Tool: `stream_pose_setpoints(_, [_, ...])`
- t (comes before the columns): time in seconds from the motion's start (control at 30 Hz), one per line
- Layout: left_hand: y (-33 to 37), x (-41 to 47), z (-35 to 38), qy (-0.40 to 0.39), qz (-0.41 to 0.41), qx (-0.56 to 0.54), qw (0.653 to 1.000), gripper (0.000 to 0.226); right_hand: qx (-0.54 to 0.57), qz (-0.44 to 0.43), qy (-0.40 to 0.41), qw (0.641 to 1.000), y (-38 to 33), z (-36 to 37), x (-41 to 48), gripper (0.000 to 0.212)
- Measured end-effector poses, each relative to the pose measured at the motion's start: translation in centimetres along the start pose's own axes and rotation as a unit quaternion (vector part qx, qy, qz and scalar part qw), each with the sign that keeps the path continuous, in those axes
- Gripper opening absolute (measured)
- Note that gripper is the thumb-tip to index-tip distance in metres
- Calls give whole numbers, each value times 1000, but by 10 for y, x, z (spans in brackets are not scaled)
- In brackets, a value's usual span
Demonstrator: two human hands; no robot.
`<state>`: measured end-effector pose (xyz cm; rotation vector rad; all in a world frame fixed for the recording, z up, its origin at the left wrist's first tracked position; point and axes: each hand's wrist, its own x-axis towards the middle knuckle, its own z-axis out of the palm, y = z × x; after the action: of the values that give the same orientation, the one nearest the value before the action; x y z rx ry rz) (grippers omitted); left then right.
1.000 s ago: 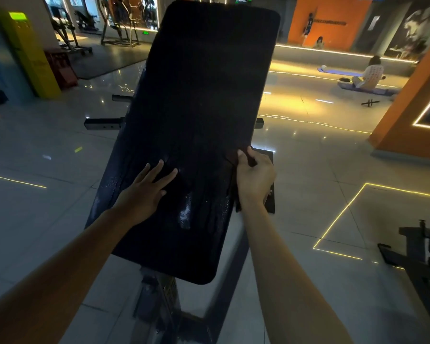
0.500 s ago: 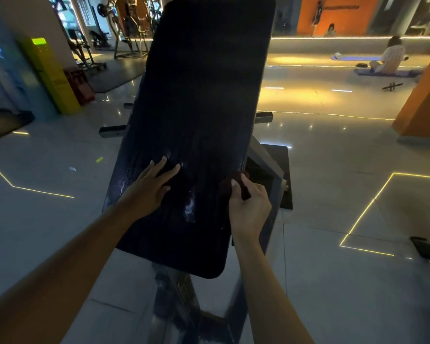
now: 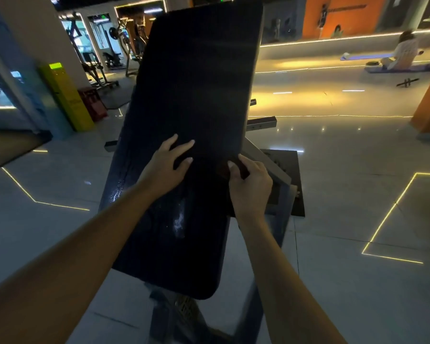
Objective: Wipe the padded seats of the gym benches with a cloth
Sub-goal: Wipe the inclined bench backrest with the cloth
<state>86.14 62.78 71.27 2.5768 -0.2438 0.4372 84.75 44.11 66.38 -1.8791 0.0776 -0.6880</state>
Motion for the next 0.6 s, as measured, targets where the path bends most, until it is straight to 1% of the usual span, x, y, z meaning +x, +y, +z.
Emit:
stream_pose_setpoints(0.1, [21,22,0,-31,9,14,999,49,5,-29,-15,999,4,-6,-2,29])
stream_pose_setpoints(0.23, [41,36,4,-62,-47,38,996,61,0,-57,-30,998,16,-8,-31,26])
stream_pose_setpoints(0.33, [51,38,4,-54,-74,41,995,70,1,-84,-39,996,25,-11,-51,23])
stream_pose_setpoints(0.43, [64,40,2,-29,-91,4,995,77,-2,-96,-48,994,29,-16,-51,23])
stream_pose_setpoints(0.5, [71,40,2,-31,-103,-5,994,80,-2,-99,-46,994,29,-17,-45,24])
stream_pose_setpoints(0.6, [77,41,1,-44,-104,14,994,81,-3,-108,-50,993,22,-17,-26,25])
